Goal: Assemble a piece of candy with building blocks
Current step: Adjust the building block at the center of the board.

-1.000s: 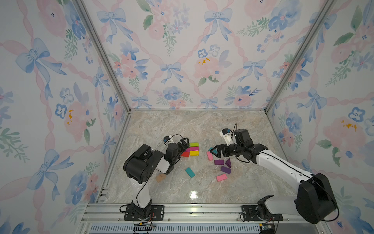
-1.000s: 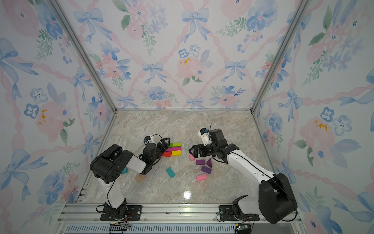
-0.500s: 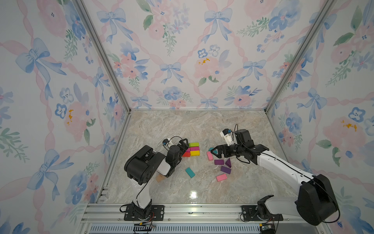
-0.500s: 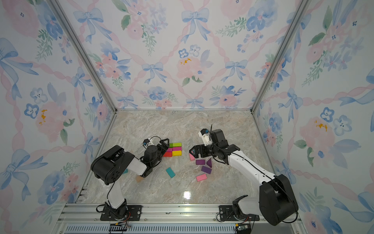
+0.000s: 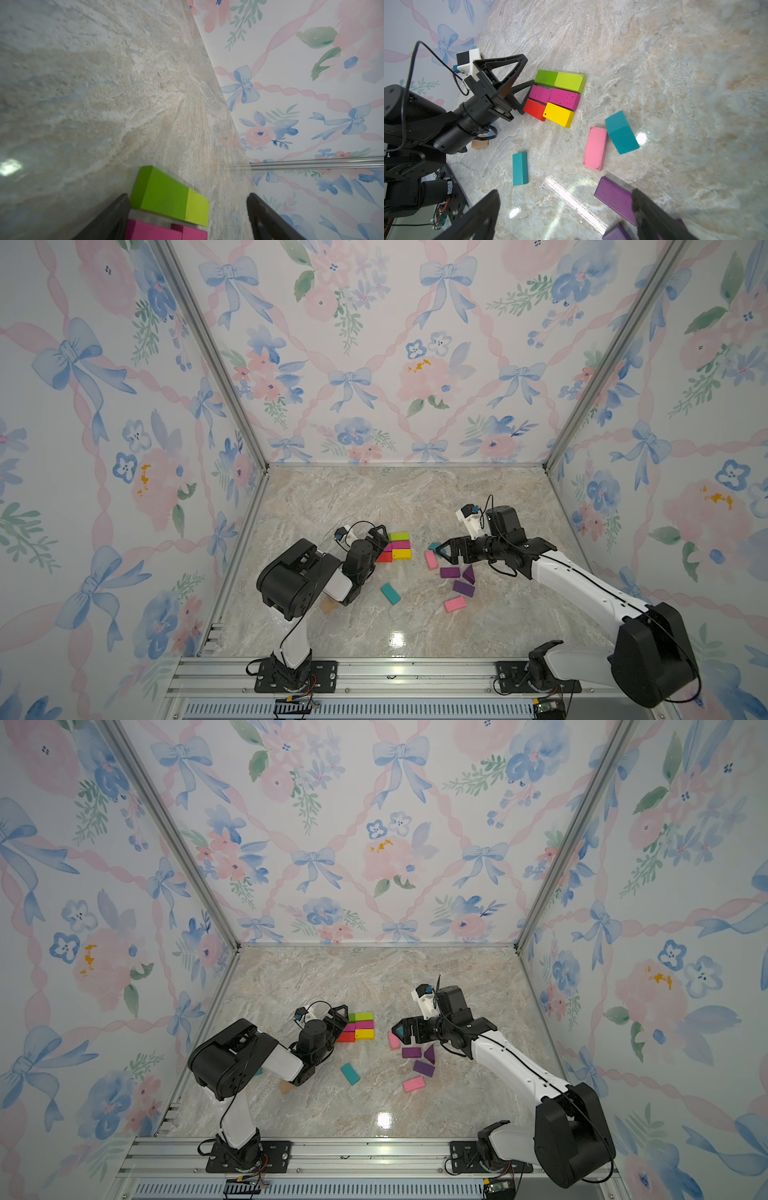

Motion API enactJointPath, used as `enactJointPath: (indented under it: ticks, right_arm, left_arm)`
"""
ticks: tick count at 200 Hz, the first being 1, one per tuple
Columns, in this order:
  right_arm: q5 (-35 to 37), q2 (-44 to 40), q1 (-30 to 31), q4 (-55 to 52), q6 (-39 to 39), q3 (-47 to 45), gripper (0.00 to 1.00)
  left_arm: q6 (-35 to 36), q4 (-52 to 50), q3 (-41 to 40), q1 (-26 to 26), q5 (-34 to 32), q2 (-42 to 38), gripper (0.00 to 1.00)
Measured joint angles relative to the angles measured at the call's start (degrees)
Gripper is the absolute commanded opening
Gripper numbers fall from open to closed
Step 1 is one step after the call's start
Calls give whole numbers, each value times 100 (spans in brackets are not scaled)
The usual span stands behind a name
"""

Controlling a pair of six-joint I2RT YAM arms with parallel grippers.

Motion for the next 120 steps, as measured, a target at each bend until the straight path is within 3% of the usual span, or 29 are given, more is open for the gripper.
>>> enactJointPath:
  ticks: [66, 120]
  right_arm:
    - [44, -24, -48, -162, -162, -2, 99]
    - [304, -177, -48, -752, -468, -2, 99]
  left_arm:
    - [127, -275, -11, -24, -79, -146, 91]
    - [1729, -3451, 905, 50, 282, -1198, 92]
